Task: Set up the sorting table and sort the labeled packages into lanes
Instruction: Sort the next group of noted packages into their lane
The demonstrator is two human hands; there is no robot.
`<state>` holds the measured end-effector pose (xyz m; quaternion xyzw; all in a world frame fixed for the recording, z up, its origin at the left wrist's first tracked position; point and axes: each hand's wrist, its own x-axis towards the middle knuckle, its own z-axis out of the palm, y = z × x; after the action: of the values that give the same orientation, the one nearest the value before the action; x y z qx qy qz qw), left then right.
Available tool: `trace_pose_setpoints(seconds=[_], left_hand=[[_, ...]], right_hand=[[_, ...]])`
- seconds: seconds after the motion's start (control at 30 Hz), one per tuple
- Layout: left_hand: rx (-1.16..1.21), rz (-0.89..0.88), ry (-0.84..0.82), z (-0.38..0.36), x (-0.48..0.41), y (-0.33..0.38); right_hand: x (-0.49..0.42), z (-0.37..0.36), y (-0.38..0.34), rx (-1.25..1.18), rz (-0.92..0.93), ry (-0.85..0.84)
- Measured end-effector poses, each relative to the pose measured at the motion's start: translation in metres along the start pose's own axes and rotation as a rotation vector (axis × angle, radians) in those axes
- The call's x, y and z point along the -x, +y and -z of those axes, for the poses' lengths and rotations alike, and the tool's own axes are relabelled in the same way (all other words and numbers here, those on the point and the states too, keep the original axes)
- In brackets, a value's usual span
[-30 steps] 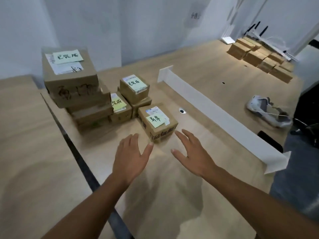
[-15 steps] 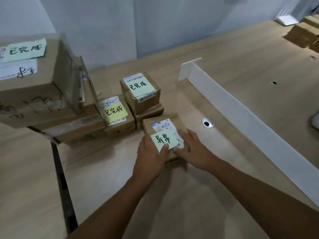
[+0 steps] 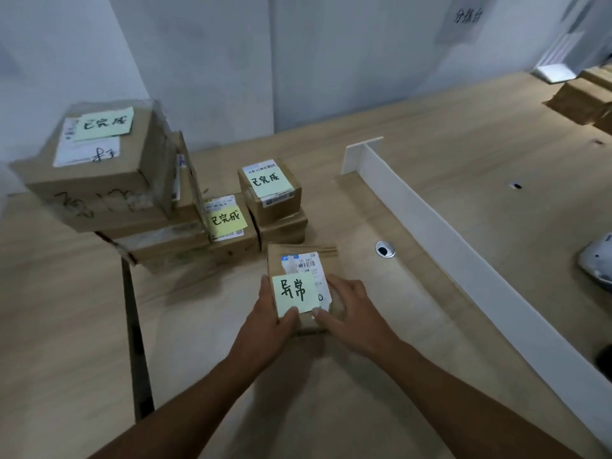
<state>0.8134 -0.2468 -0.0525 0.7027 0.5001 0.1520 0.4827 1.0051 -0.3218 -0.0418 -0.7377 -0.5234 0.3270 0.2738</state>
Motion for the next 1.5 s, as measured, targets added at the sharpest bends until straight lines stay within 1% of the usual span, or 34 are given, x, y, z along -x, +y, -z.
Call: trace_pose_setpoints(seconds=[0.1,0.2,0.3,0.43,0.53,0.6,0.67,0.8,0.9,1.1,1.27,1.4,1.5], left_hand=[[0.016,-0.017,0.037,0.022,0.044,0.013],[0.043,-0.114,0.15,0.058,0.099,0.04],[0.071,-0.181,0.291,0.107,0.156,0.059],[0.044,-0.218,0.493,0.177,0.239,0.06],[0.05,-0.207,0.622,0.229,0.308,0.035],[0.059,-0.223,0.686,0.261,0.36,0.012],[0.039,-0.203,0.765,0.293,0.417,-0.015],[0.02,-0.177,0.906,0.351,0.547,-0.081],[-0.018,-0.128,0.998,0.392,0.65,-0.133],[-0.097,0.014,1.176,0.463,0.832,-0.218],[-0.106,0.106,1.346,0.515,0.937,-0.277],[-0.1,0.207,1.405,0.558,0.993,-0.331],[-0.114,0.267,1.427,0.603,1.025,-0.377]], right_hand=[[0.026,0.008,-0.031,0.023,0.032,0.068],[0.051,0.02,-0.077,0.036,0.169,0.108],[0.074,0.018,-0.134,0.017,0.312,0.129],[0.111,-0.012,-0.223,-0.013,0.523,0.155],[0.148,-0.055,-0.29,-0.021,0.634,0.103],[0.177,-0.091,-0.332,-0.016,0.701,0.066],[0.211,-0.133,-0.373,-0.017,0.775,0.033],[0.289,-0.237,-0.454,-0.039,0.889,-0.068],[0.354,-0.322,-0.51,-0.071,1.002,-0.169],[0.476,-0.473,-0.618,-0.111,1.139,-0.345],[0.547,-0.58,-0.698,-0.141,1.242,-0.461],[0.578,-0.67,-0.753,-0.118,1.297,-0.526],[0.592,-0.744,-0.793,-0.151,1.304,-0.607]])
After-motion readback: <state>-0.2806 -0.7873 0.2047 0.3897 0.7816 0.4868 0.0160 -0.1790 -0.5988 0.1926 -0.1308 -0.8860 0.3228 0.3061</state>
